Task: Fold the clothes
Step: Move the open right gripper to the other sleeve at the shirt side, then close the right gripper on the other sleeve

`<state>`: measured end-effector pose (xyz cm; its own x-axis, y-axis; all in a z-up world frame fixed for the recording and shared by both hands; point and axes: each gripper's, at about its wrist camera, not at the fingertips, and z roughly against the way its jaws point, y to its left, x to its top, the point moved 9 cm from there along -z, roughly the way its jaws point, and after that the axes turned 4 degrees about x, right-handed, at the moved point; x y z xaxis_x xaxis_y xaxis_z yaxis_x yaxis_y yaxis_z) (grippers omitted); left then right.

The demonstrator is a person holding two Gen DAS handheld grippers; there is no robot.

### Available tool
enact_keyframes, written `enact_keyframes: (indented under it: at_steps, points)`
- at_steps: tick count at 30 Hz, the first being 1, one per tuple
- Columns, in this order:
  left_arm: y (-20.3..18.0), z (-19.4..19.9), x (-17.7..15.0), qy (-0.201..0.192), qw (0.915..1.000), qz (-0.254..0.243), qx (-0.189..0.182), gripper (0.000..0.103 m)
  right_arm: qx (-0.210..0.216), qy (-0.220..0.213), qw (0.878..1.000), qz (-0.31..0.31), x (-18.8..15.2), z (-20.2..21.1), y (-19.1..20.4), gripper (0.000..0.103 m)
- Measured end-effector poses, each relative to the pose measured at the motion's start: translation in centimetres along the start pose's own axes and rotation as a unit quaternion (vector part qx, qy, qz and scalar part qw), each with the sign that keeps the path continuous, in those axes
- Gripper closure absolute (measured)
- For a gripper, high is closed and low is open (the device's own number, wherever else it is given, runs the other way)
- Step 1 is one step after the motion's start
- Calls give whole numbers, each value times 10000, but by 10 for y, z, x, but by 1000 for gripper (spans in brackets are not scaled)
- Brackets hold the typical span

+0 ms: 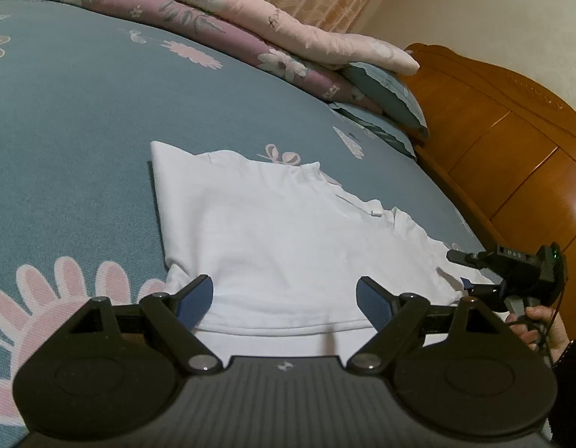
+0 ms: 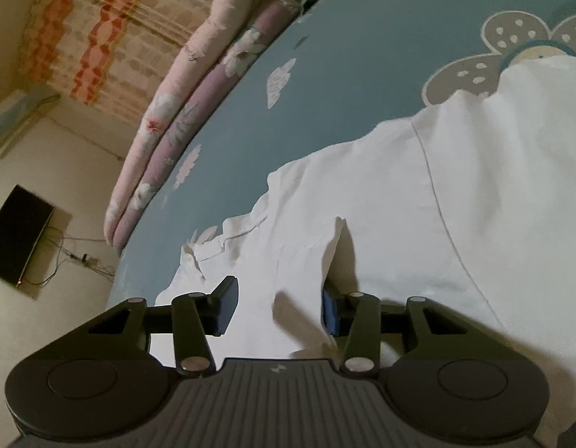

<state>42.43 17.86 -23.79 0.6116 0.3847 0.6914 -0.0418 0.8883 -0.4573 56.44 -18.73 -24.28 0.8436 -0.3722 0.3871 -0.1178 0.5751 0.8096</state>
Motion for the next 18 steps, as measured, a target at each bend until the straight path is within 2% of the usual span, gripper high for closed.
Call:
enact_keyframes:
  at_steps: [2,4,7,8,9,13,18]
  points:
    - [0,0,0,1,10000,-1,-4,18,115,196,9997,80,-5,-1,8,50]
    - [-1,-1,0,2,10000,2,-8,18,74,448,9978,490,-12,-6,15,51]
    - [-1,-1,0,2,10000,-23,-1,18,-131,422,9978,503,-5,-10,13,65]
    - [-1,-1,0,5,10000,-23,-3,18,-281,379,9974,544,-3,-10,12,80]
    - [-1,-1,0,9,10000,-14,-9,18,-459,339,9963,637,-2,-9,12,84]
    - [-1,2,1,30,10000,35,-40,18,-761,186,9920,986,-6,3,24,87]
    - [0,5,3,57,9999,79,-77,17,-901,78,9907,1021,-11,23,34,89]
